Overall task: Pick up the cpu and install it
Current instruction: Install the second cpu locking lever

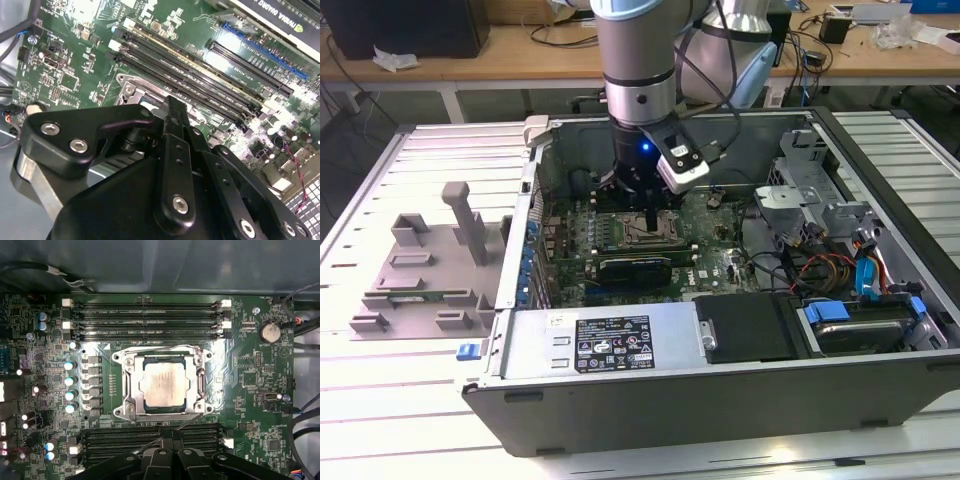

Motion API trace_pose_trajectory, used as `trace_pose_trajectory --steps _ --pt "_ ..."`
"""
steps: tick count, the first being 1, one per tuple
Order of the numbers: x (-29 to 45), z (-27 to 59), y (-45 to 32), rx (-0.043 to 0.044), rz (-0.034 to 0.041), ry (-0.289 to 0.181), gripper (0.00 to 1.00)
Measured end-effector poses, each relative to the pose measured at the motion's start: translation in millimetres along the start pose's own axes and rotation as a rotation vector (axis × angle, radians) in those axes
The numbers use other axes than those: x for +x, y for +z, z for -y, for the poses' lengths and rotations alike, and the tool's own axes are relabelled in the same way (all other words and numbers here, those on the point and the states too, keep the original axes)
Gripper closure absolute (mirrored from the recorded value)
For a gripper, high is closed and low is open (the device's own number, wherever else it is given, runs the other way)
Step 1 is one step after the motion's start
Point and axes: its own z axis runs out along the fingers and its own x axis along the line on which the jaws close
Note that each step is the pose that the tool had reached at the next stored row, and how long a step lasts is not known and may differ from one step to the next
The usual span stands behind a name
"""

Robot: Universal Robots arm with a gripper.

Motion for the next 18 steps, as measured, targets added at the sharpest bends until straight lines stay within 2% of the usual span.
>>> trace_pose_trajectory --steps 5,9,12,15,16,18 --pt "2.6 -0.1 7.2 0.0003 -0.0154 0.000 0.89" --pt "6.6 1.8 10.0 0.0002 -0.0168 -0.001 0.89" --pt "7.6 6.7 10.9 0.0003 -0.0168 0.000 0.89" --pt "8.1 6.9 11.0 0.0003 -0.0168 -0.001 0.89" --pt "8.2 6.9 11.1 0.0003 -0.0176 -0.001 0.89" --pt "8.5 6.9 12.4 0.0002 -0.0257 -0.003 0.89"
